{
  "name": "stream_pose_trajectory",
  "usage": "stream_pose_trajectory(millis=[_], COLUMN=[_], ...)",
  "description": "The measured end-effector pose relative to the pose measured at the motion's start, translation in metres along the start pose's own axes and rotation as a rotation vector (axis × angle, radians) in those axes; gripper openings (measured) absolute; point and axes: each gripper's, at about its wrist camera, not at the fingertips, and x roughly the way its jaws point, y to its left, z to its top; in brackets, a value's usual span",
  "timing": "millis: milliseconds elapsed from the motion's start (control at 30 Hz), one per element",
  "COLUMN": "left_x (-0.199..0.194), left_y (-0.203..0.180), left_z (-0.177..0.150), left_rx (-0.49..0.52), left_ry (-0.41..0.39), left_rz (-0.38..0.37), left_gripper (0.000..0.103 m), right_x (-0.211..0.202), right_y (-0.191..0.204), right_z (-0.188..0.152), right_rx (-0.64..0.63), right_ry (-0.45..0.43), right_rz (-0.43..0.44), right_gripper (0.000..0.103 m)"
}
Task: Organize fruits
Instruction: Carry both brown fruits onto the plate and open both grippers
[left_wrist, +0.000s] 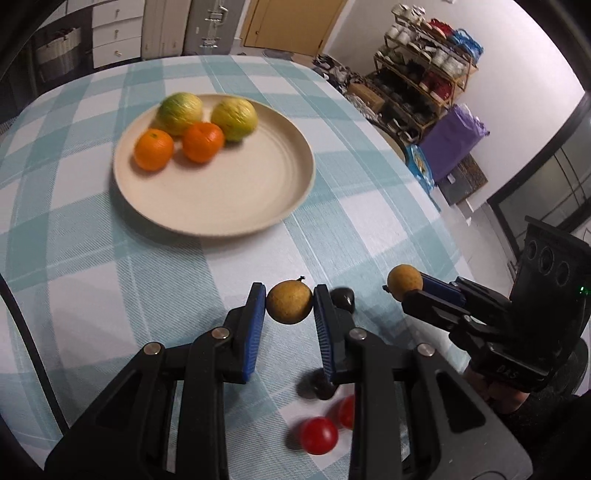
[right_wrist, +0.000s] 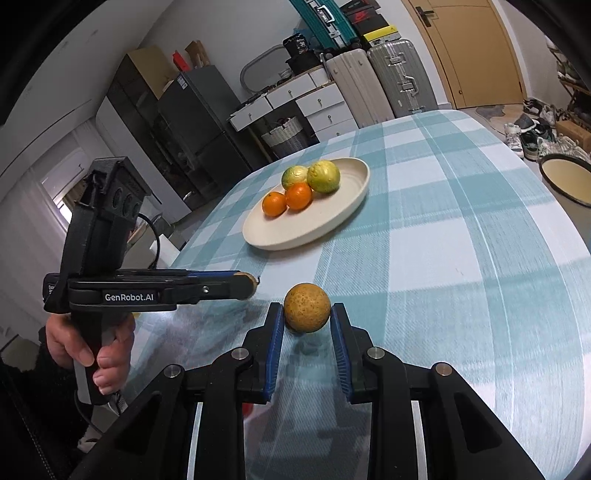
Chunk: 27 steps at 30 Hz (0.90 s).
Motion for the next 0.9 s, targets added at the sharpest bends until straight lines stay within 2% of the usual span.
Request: stream_pose_trajectory(millis=[433, 900], left_x=[-0.012, 0.038], left_y=[0.035, 0.036], left_z=[0.048, 0.108], left_rx=[-0.083, -0.125], left_ry=[-0.084, -0.085], left_rz=[0.015, -0.062], left_gripper=[0.024, 0.024], right_x=[0.032, 0.08], right_y=[0.014, -0.002], right_z=[0.06, 0.112], right_rx=[-0.075, -0.079], right_ry=[-0.007, 0.029], right_rz=[0.012, -0.049], right_gripper=[0.027, 0.027])
